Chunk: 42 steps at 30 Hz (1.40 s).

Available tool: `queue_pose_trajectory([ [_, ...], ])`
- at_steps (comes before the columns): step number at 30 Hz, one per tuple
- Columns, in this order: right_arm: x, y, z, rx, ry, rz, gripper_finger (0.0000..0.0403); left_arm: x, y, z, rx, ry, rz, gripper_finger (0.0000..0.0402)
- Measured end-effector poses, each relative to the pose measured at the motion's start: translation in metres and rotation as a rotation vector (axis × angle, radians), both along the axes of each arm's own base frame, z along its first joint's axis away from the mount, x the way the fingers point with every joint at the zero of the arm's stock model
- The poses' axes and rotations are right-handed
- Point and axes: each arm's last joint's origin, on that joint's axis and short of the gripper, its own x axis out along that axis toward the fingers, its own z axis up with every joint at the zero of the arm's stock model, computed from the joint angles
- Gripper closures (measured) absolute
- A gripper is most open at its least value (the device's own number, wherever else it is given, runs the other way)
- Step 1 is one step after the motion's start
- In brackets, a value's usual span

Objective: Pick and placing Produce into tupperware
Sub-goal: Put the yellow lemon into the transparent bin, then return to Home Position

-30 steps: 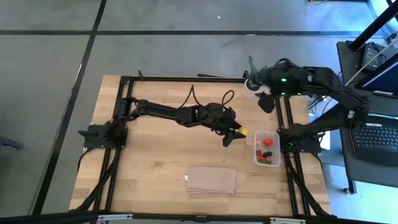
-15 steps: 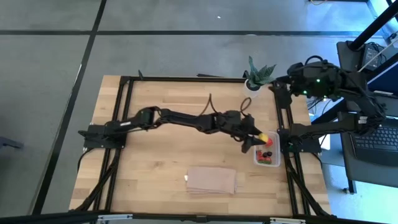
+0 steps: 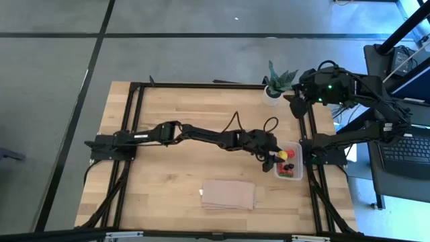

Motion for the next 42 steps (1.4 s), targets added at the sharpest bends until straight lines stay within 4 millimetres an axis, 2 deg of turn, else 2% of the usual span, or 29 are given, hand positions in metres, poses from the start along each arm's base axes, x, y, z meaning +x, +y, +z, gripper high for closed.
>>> queue_pose_trajectory([
  [4, 0.002, 0.000, 0.000, -0.011, 0.009, 0.011, 0.0134, -0.001, 0.002, -0.002, 0.086, 0.010, 0.006, 0.0198],
  [10, 0.002, 0.000, 0.000, -0.013, 0.007, 0.013, 0.0134, 0.000, 0.000, -0.002, 0.079, 0.008, 0.007, 0.0194],
  [21, 0.002, 0.000, 0.000, -0.016, 0.010, 0.016, 0.0134, -0.001, 0.001, -0.001, 0.069, 0.003, -0.027, 0.0146],
  [26, 0.001, 0.000, 0.000, -0.026, 0.015, 0.026, 0.0134, -0.002, 0.011, 0.005, 0.086, 0.011, -0.022, 0.0132],
  [28, -0.002, 0.001, 0.001, -0.036, 0.009, 0.032, 0.0134, -0.006, 0.021, 0.021, 0.122, 0.005, -0.017, 0.0132],
  [30, -0.007, 0.002, 0.004, -0.042, -0.011, 0.032, 0.0134, -0.014, 0.034, 0.050, 0.167, -0.005, -0.006, 0.0135],
  [32, -0.012, 0.003, 0.006, -0.057, -0.035, 0.036, 0.0134, -0.027, 0.046, 0.091, 0.224, -0.038, 0.002, 0.0137],
  [34, -0.015, 0.005, 0.007, -0.101, -0.079, 0.053, 0.0134, -0.048, 0.055, 0.140, 0.296, -0.090, -0.013, 0.0137],
  [36, -0.016, 0.009, 0.004, -0.164, -0.142, 0.079, 0.0134, -0.069, 0.060, 0.180, 0.348, -0.140, -0.043, 0.0138],
  [39, -0.014, 0.013, -0.012, -0.245, -0.218, 0.112, 0.0134, -0.093, 0.068, 0.199, 0.393, -0.087, -0.080, 0.0138],
  [41, -0.015, 0.016, -0.028, -0.254, -0.250, 0.127, 0.0134, -0.108, 0.077, 0.206, 0.419, -0.044, -0.055, 0.0138],
  [42, -0.017, 0.017, -0.036, -0.255, -0.261, 0.131, 0.0134, -0.120, 0.082, 0.216, 0.430, -0.046, -0.027, 0.0138],
])
